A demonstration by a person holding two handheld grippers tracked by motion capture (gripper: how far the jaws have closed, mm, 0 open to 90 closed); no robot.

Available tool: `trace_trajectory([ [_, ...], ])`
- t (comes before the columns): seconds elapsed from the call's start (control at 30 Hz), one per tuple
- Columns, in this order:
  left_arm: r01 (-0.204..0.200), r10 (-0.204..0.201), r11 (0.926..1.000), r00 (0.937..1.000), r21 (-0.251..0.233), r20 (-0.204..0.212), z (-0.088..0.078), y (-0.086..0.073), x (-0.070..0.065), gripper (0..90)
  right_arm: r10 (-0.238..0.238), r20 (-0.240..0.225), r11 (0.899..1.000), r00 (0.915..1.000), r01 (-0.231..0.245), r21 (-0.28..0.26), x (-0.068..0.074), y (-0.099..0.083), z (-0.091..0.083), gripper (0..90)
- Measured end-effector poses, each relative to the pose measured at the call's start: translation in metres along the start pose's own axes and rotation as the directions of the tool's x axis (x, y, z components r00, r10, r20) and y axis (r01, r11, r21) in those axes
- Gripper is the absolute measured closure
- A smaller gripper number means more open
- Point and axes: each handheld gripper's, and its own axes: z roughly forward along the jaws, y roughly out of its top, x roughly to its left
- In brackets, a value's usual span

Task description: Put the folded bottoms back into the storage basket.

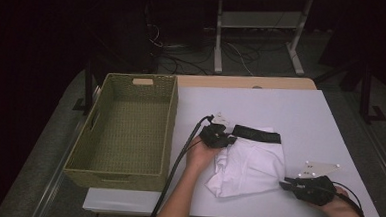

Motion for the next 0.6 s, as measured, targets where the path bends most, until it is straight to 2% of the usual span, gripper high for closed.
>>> trace_trajectory([
  [0.2,-0.019,0.019,0.9998,0.9998,-0.001,-0.011,0.000,0.000,-0.002,77.0,0.004,-0.009,1.000,1.0000,-0.004,0.005,-0.001,0.002,0.001,81.2],
  [0.3,-0.017,0.017,0.9998,0.9998,-0.005,-0.003,-0.001,0.000,-0.002,77.4,0.004,-0.018,1.000,0.9998,-0.004,0.007,-0.002,0.004,0.001,81.4],
  [0.43,-0.004,0.004,1.0000,1.0000,-0.006,0.004,-0.002,0.003,-0.002,77.7,0.000,-0.030,1.000,0.9996,-0.001,-0.013,-0.002,0.009,0.000,81.5],
  [0.6,-0.023,0.023,0.9997,0.9997,0.005,0.006,-0.006,0.012,-0.005,77.9,0.001,-0.040,0.999,0.9992,-0.003,-0.049,-0.002,0.017,-0.002,81.5],
])
